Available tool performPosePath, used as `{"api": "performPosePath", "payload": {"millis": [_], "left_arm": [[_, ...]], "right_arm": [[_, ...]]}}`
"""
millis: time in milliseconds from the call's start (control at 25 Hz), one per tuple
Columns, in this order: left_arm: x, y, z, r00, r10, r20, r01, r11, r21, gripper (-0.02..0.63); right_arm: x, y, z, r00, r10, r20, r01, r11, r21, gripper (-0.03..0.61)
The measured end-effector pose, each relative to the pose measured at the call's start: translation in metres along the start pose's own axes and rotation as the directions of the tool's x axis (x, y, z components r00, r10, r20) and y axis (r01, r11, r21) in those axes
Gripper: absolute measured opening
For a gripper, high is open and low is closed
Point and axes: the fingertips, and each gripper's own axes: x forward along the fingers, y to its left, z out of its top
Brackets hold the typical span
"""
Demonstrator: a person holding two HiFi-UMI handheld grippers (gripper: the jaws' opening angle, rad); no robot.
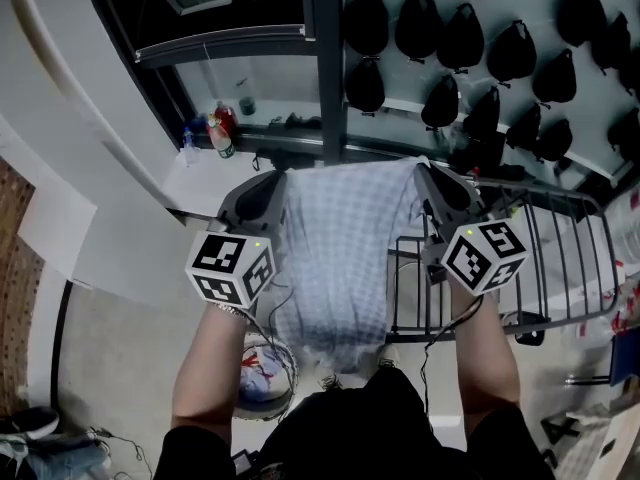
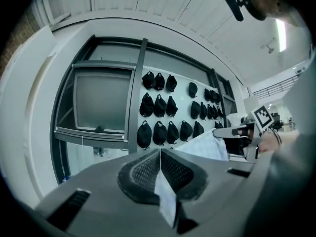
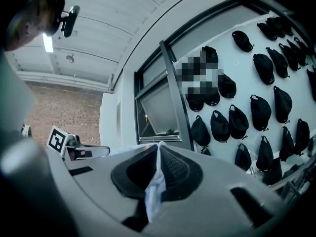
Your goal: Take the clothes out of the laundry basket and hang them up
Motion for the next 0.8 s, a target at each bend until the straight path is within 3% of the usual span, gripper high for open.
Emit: {"api": "performPosePath", "payload": {"millis": [280,440,560,640,800], "left_arm": [[0.033,0.01,-0.006,0.998,0.059,-0.011,-0.059,0.998,0.001,0.009],[0.05,0.024,-0.01,0.987,0.159,-0.005,-0.159,0.987,0.0,0.006],[0.063,0.03,-0.023,0.975,0.216,-0.055,-0.209,0.972,0.111,0.006],[0.07,0.032,-0.038,0.966,0.244,-0.083,-0.23,0.962,0.147,0.006],[0.084,0.027,-0.079,0.96,0.239,-0.148,-0.216,0.964,0.155,0.006]], "right_arm": [[0.028,-0.032,-0.009,0.999,0.03,-0.02,-0.03,0.999,0.014,0.015],[0.045,-0.059,-0.021,0.998,0.048,-0.046,-0.046,0.998,0.042,0.015],[0.061,-0.056,-0.036,0.99,0.109,-0.088,-0.11,0.994,-0.014,0.015],[0.073,-0.056,-0.049,0.984,0.131,-0.123,-0.14,0.988,-0.064,0.015],[0.093,-0.079,-0.082,0.974,0.15,-0.171,-0.15,0.989,0.01,0.015]]}}
